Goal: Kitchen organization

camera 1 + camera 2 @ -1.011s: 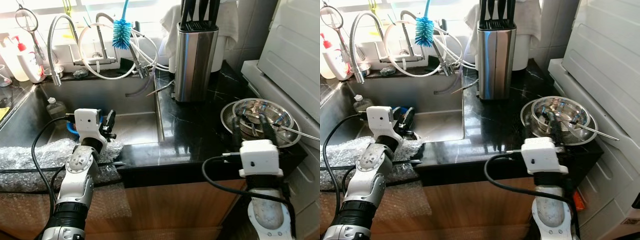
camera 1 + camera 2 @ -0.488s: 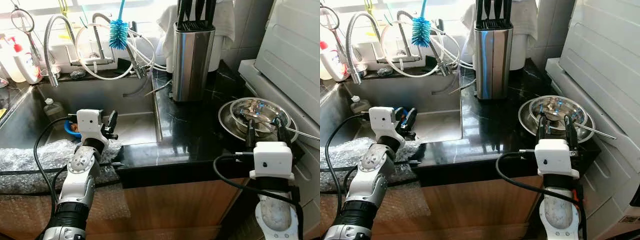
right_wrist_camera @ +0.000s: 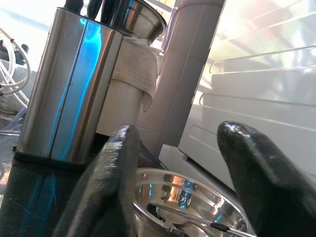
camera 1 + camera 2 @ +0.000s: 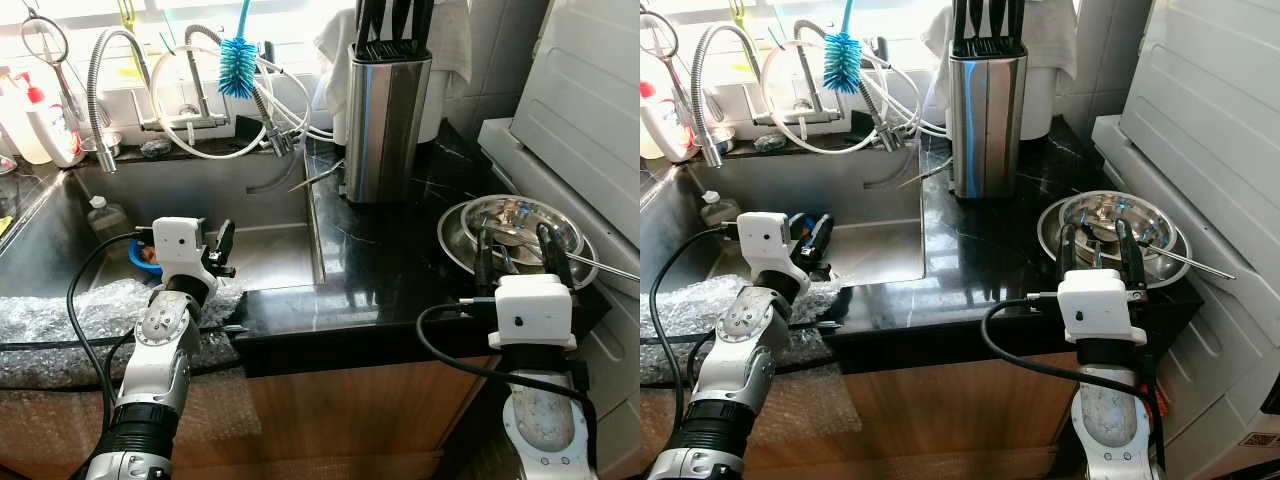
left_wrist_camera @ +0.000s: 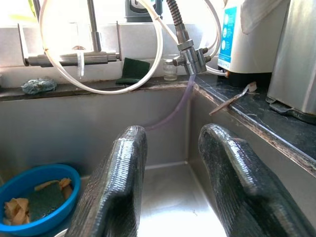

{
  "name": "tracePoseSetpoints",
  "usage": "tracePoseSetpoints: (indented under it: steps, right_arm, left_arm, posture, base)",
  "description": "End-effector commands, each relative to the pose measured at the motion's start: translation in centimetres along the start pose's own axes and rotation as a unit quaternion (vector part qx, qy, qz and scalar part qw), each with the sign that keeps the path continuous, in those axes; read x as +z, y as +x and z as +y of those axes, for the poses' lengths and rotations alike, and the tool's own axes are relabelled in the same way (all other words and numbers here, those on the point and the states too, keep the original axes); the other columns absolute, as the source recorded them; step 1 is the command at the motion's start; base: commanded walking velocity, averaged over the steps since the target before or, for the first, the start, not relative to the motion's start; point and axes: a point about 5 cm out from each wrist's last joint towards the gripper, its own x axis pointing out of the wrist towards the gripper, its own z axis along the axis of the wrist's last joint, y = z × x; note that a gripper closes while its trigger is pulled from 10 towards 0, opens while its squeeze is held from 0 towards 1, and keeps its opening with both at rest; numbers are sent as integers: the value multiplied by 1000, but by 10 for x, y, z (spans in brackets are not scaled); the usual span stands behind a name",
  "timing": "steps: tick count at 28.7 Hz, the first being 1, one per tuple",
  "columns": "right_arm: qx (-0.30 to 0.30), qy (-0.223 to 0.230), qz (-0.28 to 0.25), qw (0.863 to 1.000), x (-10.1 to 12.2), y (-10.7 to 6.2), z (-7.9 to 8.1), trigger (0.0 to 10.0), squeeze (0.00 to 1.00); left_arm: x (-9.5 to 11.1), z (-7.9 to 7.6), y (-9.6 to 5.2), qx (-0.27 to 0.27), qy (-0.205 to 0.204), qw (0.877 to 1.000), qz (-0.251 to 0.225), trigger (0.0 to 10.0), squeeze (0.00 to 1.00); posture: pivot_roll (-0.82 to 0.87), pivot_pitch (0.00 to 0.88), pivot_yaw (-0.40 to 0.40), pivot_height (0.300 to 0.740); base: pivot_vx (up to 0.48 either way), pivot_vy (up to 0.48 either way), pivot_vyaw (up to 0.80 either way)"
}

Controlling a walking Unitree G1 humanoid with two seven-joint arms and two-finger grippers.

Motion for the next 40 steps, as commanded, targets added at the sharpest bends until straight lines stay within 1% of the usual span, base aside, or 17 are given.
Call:
tracePoseSetpoints:
  steps: [1,2,9,10,15,18,22,27,28,30,31,40]
  right_arm:
    - [7,6,10,1000,-3,-1,4,10000,553]
    - [8,6,14,1000,-5,-2,4,10000,0]
    - [11,12,31,999,-10,-3,5,10000,0]
    - [13,8,44,999,-14,-4,6,10000,0]
    - [12,2,70,997,-21,-4,6,10000,0]
    - [28,-6,87,996,-27,-5,10,10000,0]
    - [28,-3,85,996,-27,-5,11,10000,0]
    - [27,4,75,997,-22,-1,12,10000,0]
    - [26,3,74,997,-21,0,12,2353,0]
    - [27,3,74,997,-21,1,12,2353,0]
    - [28,4,72,997,-21,1,12,78,0]
    - [29,6,67,997,-19,4,13,0,0]
  left_arm:
    - [6,0,3,-2,10,1000,-9,10000,0]
    - [5,0,3,-2,10,1000,-9,10000,0]
    - [5,-1,3,-2,10,1000,-8,10000,0]
    - [5,-1,3,-3,11,1000,-7,10000,0]
    - [4,-1,3,-3,11,1000,-5,10000,0]
    - [3,-1,2,-3,11,1000,-4,10000,0]
    - [3,-2,3,-4,11,1000,-4,10000,0]
    - [3,-2,3,-4,11,1000,-5,10000,0]
    - [4,-3,3,-4,12,1000,-5,10000,0]
    - [4,-3,3,-4,12,1000,-5,10000,0]
    - [4,-3,3,-3,12,1000,-5,10000,0]
    - [3,-3,3,-3,12,1000,-5,10000,0]
  posture:
    - [-104,0,57,740]
    - [-104,0,57,740]
    - [-103,0,57,740]
    - [-101,0,56,740]
    - [-102,0,56,740]
    - [-101,0,56,740]
    - [-99,0,56,740]
    - [-100,0,55,740]
    - [-100,0,55,740]
    - [-100,0,55,740]
    - [-99,0,54,740]
    - [-95,0,50,740]
  base:
    - [0,0,0]
    - [0,0,0]
    - [0,0,0]
    - [0,0,0]
    - [0,0,0]
    - [0,0,0]
    - [0,0,0]
    - [0,0,0]
    - [0,0,0]
    - [0,0,0]
    - [0,0,0]
    - [0,0,0]
